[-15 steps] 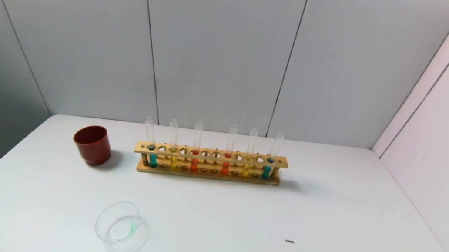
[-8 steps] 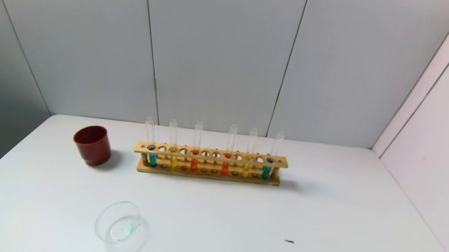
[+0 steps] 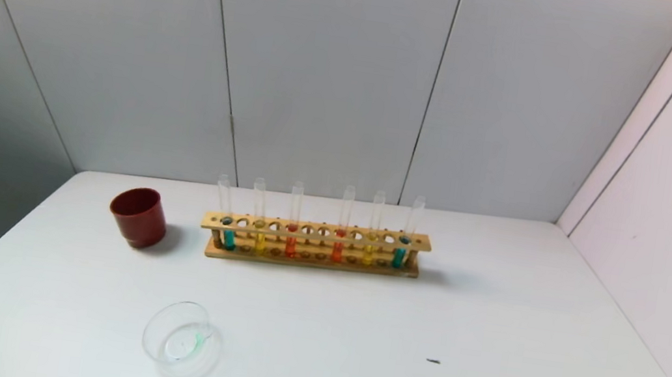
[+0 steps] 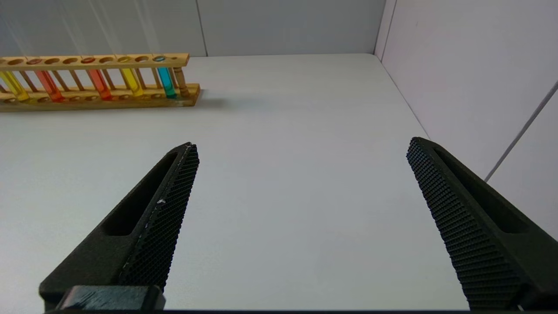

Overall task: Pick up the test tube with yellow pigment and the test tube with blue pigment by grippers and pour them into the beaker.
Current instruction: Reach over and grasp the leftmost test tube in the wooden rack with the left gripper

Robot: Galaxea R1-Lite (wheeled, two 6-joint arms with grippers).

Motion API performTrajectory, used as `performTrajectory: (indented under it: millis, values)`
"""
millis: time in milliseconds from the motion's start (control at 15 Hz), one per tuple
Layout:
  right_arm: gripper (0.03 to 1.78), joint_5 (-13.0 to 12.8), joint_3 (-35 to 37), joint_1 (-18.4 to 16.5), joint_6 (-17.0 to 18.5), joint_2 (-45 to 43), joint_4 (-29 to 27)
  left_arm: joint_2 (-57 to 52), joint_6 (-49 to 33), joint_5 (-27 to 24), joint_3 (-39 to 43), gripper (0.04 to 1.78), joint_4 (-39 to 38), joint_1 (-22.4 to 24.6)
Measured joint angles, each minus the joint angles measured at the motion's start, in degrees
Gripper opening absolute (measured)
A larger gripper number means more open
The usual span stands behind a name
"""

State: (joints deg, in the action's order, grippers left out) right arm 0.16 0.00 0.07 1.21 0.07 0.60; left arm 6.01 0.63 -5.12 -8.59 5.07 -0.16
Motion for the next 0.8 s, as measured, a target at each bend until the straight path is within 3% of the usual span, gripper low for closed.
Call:
performTrajectory:
  millis: [333,533,800]
  values:
    - [1.74,0.0,0.0,0.0,0.0,0.0,0.0,16.4,-0.9,-1.8,-8.1,1.75,-6.0,-3.1]
    - [1.74,0.0,0.0,0.0,0.0,0.0,0.0,28.8,-1.8,-2.8,-9.8,1.75,-14.4,-4.0]
    - [1.74,0.0,0.0,0.0,0.0,0.0,0.0,45.0,-2.6,-9.0,-11.1,1.75,-26.3,-4.2]
